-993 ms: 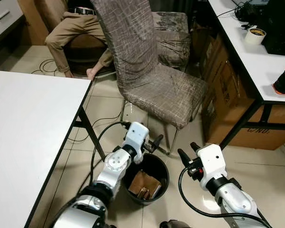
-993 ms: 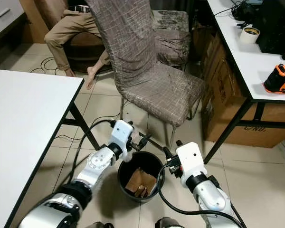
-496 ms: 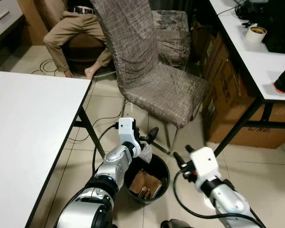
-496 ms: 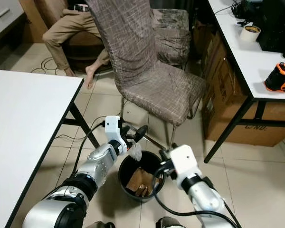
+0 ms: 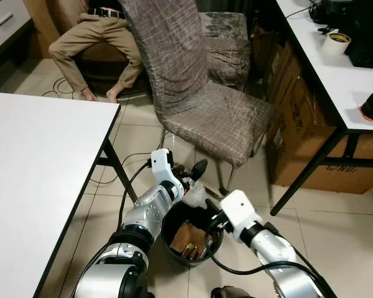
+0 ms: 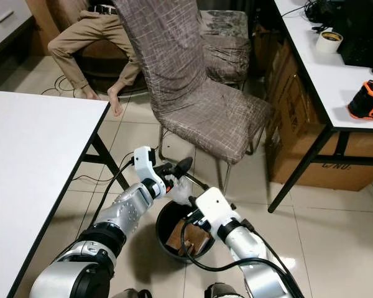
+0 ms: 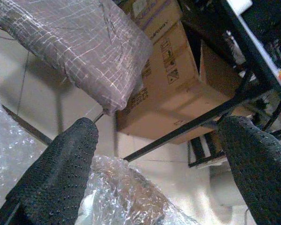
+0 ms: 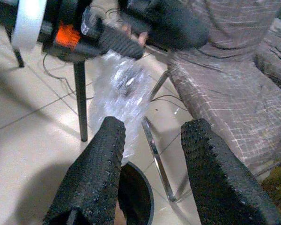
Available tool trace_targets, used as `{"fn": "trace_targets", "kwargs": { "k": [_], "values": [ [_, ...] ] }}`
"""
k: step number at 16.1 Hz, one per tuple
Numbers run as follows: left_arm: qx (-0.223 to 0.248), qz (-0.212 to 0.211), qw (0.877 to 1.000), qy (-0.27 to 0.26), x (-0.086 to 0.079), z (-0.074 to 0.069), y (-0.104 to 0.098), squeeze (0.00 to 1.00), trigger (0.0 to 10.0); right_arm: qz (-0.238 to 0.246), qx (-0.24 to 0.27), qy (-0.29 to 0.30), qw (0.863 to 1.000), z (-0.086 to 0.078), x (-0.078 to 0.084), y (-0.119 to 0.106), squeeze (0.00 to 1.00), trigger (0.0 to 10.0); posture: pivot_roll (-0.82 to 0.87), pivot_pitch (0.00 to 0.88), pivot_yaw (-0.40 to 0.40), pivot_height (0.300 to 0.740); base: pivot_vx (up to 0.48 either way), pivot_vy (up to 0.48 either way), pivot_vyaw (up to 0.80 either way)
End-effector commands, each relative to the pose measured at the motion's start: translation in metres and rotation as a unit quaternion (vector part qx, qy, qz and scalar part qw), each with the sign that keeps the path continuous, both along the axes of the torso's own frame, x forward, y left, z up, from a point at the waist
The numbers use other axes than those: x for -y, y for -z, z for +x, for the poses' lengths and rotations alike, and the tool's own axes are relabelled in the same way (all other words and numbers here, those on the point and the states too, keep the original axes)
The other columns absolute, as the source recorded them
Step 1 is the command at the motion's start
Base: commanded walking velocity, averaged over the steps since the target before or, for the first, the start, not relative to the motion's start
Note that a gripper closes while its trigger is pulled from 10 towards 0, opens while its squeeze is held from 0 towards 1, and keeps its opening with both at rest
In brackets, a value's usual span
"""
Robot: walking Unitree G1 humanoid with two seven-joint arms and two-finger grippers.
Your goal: Picking trash to rubbish bin
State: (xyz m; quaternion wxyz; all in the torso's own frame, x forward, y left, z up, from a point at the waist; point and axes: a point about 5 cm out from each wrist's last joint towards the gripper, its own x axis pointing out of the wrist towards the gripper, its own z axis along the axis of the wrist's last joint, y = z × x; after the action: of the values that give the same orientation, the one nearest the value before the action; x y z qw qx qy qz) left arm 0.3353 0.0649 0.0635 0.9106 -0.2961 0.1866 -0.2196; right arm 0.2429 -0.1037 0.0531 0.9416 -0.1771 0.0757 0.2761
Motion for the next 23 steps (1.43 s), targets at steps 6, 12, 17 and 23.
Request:
{"fn": "trace_targets", "kwargs": {
  "k": [6,12,17,23],
  "values": [
    [0.010,-0.018,0.999,0.040,0.012,-0.002,-0.011,0.00,10.0,0.032,0.069,-0.017,0.997,0.009,-0.007,-0.007,1.00,10.0,-0.21,0.132,0.043,0.740,0.000,0.000,0.00],
    [0.027,-0.023,0.996,0.082,0.022,-0.006,-0.022,0.00,10.0,0.046,0.058,0.007,0.997,0.022,-0.007,0.000,0.97,10.0,-0.19,0.134,0.052,0.740,0.000,0.000,0.00],
    [0.032,-0.027,0.993,0.114,0.029,-0.017,-0.026,0.00,10.0,0.064,0.039,0.003,0.997,0.039,-0.010,0.001,0.00,10.0,-0.18,0.134,0.050,0.740,0.000,0.000,0.00],
    [0.028,-0.051,0.991,0.116,0.035,-0.021,-0.034,0.00,10.0,0.082,-0.012,0.003,0.997,0.046,-0.010,0.012,0.00,0.8,-0.17,0.128,0.043,0.740,0.000,0.000,0.00]
  ]
}}
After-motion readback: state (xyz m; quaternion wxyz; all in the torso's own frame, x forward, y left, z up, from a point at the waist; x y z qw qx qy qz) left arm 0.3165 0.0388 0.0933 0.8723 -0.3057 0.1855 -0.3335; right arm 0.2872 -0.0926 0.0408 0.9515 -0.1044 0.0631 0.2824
